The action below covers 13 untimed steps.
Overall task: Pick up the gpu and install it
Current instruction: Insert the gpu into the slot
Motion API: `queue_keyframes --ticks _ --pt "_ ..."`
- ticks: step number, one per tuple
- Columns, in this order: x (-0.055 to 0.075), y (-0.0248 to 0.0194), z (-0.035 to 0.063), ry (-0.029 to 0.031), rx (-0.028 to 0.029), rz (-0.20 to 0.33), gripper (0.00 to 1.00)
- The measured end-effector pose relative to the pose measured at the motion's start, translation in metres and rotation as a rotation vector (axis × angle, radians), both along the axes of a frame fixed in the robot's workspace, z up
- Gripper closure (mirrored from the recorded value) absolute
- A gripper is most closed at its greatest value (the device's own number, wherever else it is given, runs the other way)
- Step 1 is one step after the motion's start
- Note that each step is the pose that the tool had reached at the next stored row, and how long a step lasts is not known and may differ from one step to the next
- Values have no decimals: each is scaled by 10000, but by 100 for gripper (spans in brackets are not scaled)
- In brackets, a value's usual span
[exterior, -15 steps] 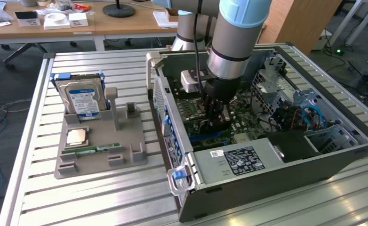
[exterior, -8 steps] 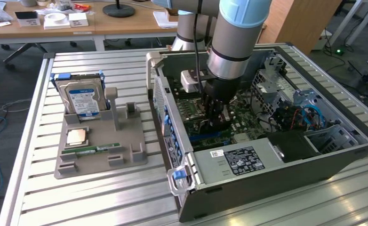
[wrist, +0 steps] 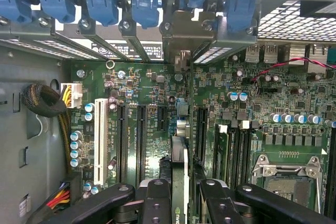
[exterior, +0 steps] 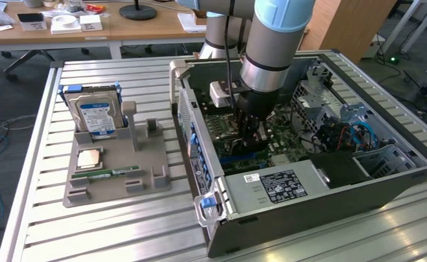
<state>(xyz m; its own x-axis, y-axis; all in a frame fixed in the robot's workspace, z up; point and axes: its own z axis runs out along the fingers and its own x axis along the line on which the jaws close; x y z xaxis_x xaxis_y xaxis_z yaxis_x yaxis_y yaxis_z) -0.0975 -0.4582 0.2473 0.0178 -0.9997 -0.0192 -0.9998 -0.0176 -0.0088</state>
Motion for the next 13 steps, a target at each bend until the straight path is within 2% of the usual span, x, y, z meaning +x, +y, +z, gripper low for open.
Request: queue_keyframes --ticks 13 --pt "0 0 35 -1 3 0 74"
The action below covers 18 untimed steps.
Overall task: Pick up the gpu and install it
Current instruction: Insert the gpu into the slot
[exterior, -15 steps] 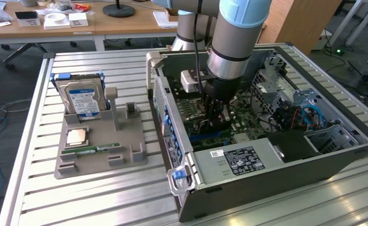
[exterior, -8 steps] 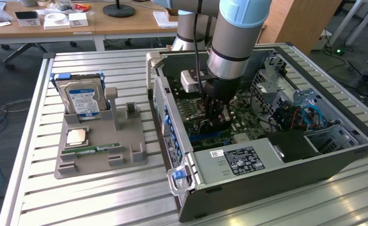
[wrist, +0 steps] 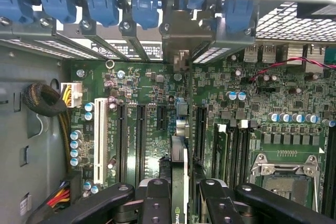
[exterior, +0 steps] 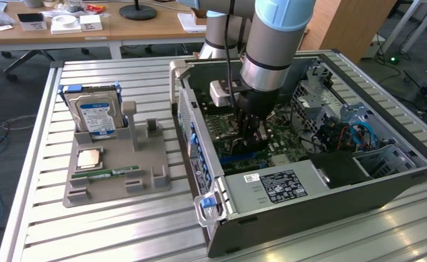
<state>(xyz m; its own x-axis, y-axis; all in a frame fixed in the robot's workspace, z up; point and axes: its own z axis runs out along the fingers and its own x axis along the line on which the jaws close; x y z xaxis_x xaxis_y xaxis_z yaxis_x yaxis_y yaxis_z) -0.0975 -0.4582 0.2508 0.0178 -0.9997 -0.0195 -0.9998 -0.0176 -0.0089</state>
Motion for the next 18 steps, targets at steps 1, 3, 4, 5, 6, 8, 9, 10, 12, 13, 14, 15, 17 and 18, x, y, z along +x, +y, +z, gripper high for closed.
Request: queue_keyframes --ticks 1,3,4,5,6,8,9,10,12,13,14,15,17,18 --pt "0 0 1 0 -1 0 74" --pt "0 0 1 1 -2 -8 74" --pt "0 0 1 0 -3 -27 74" --pt "0 0 2 1 -3 -46 74" --pt "0 0 1 1 -2 -58 74" --pt "0 0 2 1 -3 -73 74" --pt "0 0 1 1 -2 -81 74" --pt "0 0 2 1 -3 -96 74" --pt "0 0 2 1 -3 -148 74" --pt "0 -1 2 1 -3 -179 74" --pt "0 -1 2 1 -3 -212 74" --pt "0 -1 2 1 -3 -244 74" --pt "0 -1 2 1 -3 -301 74" --pt "0 0 2 1 -3 -332 74"
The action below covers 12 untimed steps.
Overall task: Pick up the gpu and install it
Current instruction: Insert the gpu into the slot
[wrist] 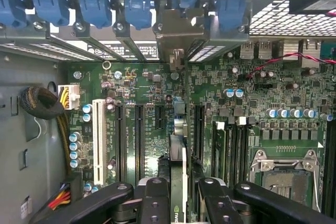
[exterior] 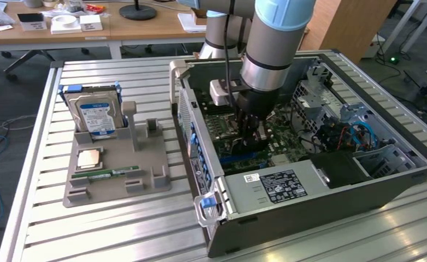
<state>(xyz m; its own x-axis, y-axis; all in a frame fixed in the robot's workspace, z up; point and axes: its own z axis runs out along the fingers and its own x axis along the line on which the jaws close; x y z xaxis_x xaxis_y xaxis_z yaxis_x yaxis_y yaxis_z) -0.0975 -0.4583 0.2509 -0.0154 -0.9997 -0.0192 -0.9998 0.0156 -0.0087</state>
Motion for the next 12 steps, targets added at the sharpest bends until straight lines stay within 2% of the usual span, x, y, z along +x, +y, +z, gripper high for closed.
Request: queue_keyframes --ticks 12 --pt "18 -1 0 0 -13 -45 74"
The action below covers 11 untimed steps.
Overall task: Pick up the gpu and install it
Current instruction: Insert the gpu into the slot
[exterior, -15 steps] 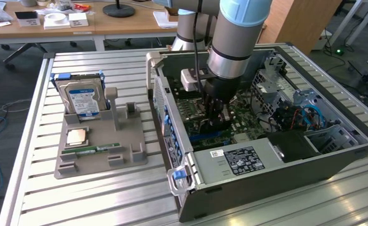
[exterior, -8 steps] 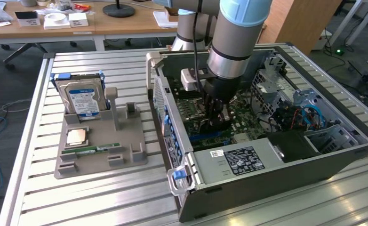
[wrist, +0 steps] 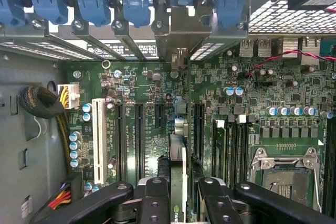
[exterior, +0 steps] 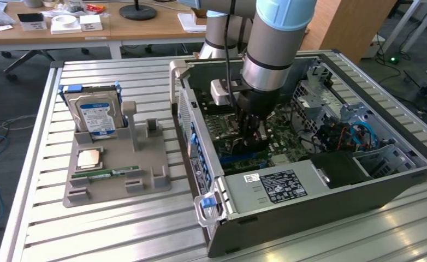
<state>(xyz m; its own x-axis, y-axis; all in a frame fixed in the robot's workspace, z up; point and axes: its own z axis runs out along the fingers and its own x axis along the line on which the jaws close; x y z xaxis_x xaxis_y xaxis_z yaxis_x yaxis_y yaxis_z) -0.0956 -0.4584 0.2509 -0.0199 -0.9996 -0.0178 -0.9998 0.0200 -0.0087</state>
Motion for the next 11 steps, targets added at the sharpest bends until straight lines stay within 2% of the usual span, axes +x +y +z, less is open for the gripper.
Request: queue_keyframes --ticks 4,11 --pt "0 0 0 4 -3 0 74" --pt "1 0 -27 30 -39 1 74"
